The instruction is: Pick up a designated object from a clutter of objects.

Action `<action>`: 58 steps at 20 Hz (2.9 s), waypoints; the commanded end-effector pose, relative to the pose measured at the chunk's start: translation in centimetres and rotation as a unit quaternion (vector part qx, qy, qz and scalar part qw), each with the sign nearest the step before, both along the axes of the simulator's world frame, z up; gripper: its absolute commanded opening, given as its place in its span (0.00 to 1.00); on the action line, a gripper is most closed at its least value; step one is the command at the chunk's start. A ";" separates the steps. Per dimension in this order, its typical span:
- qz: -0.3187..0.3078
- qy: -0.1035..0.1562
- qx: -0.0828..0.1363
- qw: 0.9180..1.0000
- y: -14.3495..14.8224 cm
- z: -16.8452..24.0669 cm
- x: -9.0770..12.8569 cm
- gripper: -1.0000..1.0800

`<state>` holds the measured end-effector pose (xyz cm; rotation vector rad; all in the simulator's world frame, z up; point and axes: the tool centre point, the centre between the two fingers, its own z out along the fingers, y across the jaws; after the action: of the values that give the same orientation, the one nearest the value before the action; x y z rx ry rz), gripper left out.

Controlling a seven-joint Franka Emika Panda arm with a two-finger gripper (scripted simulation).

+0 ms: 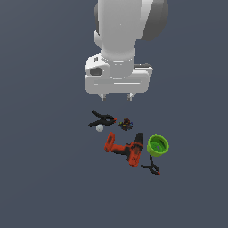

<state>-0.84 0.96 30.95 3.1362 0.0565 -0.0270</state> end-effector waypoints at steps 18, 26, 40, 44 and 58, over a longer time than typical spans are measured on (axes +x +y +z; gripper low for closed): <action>-0.005 -0.003 -0.011 1.000 -2.1 -0.7 0.7 0.96; 0.053 -0.003 -0.011 0.999 -0.8 -4.6 0.5 0.96; 0.241 -0.004 -0.004 0.970 3.6 -16.6 -3.3 0.96; 0.288 -0.005 -0.001 0.958 4.7 -19.2 -4.8 0.96; 0.358 -0.007 0.005 0.934 6.2 -23.0 -7.6 0.96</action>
<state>-8.38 7.11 8.06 2.9156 1.1695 -0.0017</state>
